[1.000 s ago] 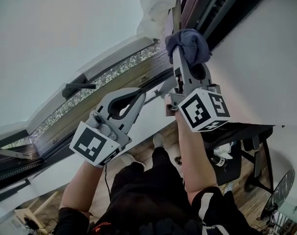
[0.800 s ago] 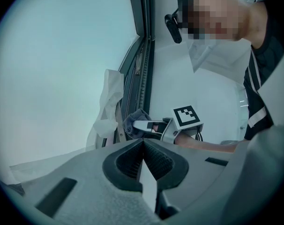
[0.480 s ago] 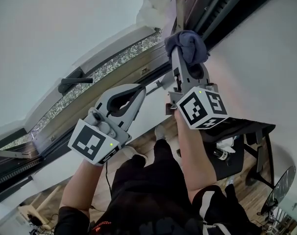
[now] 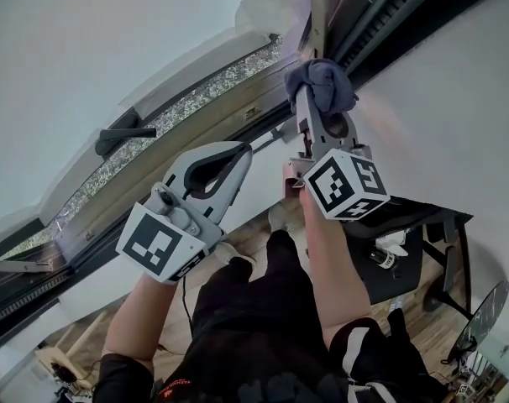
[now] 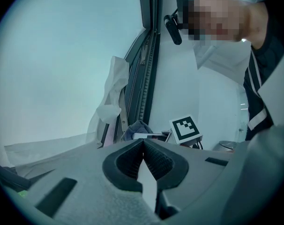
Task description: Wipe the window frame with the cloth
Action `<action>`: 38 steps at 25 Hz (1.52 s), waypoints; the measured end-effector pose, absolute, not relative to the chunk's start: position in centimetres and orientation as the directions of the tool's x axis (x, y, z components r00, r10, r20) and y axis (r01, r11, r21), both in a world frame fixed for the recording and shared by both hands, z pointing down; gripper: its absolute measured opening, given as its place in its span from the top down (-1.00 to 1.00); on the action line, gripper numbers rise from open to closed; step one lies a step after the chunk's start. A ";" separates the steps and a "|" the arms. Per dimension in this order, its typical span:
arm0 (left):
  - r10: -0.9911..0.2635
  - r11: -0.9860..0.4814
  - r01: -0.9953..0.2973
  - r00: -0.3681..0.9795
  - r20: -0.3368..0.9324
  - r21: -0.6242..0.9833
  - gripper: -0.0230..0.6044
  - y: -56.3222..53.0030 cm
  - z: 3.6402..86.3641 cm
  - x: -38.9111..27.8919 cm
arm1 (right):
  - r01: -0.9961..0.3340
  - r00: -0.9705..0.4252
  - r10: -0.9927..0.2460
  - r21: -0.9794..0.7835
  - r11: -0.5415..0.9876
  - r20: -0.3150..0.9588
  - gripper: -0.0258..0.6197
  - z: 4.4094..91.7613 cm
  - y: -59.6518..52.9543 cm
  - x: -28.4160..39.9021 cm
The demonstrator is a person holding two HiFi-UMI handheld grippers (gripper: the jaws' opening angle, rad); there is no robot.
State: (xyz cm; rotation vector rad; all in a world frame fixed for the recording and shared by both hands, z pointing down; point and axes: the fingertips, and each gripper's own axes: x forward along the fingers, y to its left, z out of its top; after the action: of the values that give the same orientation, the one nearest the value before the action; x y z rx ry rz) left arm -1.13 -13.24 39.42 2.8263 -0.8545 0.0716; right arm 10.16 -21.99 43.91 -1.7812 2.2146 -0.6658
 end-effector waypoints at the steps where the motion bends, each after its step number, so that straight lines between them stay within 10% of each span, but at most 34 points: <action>1: -0.543 -0.816 -0.553 0.833 0.102 0.167 0.86 -13.2 39.6 -1.1 | -0.863 -0.239 -0.964 -0.481 0.157 0.114 0.57 44.4 -22.0 10.2; 38: -0.519 -0.809 -0.542 0.840 0.155 0.228 0.86 -11.6 44.1 0.5 | -0.801 -0.289 -0.934 -0.586 0.117 0.209 0.57 51.7 -21.2 10.3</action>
State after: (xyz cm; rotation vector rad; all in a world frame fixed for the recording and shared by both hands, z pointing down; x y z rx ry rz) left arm 0.50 -11.62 44.13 2.7562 -0.8102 0.1237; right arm 10.30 -21.17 51.69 -1.7276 2.1787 -0.9189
